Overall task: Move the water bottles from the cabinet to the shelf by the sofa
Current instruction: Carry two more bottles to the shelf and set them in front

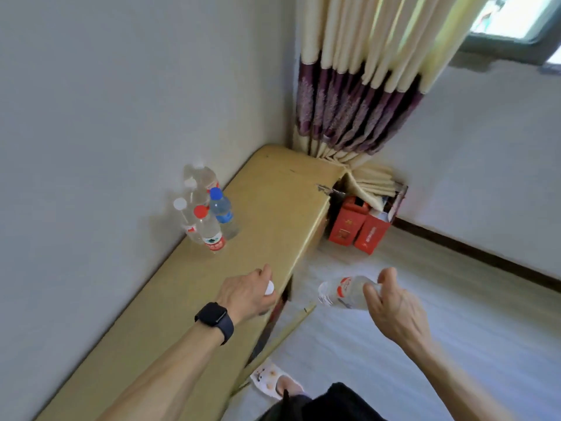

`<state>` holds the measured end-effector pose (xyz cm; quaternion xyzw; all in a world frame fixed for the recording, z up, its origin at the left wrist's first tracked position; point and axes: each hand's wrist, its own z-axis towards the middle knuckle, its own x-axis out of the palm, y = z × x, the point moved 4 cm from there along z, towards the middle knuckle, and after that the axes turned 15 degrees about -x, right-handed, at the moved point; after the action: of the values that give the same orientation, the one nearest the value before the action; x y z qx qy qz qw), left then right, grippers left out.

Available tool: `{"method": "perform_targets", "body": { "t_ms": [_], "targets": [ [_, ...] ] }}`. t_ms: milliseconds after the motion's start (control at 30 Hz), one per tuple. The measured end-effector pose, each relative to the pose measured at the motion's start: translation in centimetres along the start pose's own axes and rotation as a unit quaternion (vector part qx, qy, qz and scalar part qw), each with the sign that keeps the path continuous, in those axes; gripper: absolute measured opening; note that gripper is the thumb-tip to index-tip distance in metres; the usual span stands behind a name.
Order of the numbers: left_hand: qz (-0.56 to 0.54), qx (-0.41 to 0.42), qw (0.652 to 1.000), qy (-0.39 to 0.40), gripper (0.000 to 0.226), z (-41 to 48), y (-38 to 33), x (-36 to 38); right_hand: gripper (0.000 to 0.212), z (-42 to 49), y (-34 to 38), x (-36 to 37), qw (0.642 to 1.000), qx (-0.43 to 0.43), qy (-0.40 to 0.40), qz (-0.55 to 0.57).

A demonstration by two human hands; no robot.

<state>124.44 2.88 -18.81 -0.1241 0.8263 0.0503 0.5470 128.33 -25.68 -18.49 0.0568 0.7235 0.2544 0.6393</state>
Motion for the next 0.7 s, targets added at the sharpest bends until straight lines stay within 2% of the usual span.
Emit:
{"method": "perform_targets", "body": {
  "t_ms": [167,367,533,700],
  "targets": [
    [-0.035,0.179,0.983,-0.015,0.029,-2.4,-17.4,-2.3,0.022,-9.9,-11.6,-8.5,0.989,0.119,-0.089,-0.013],
    [-0.047,0.343,0.936,-0.067,0.032,-9.1,-40.2,-5.3,0.025,-24.7,-22.9,-20.1,0.949,0.237,-0.198,-0.067],
    [-0.055,0.460,0.886,-0.020,0.027,-17.0,-57.6,-5.9,0.028,-36.3,-29.2,-28.8,0.903,0.318,-0.267,-0.105],
    [-0.039,0.567,0.823,0.021,0.030,-25.6,-71.9,-5.1,0.030,-46.7,-34.2,-34.9,0.838,0.424,-0.322,-0.120]
  ]
}}
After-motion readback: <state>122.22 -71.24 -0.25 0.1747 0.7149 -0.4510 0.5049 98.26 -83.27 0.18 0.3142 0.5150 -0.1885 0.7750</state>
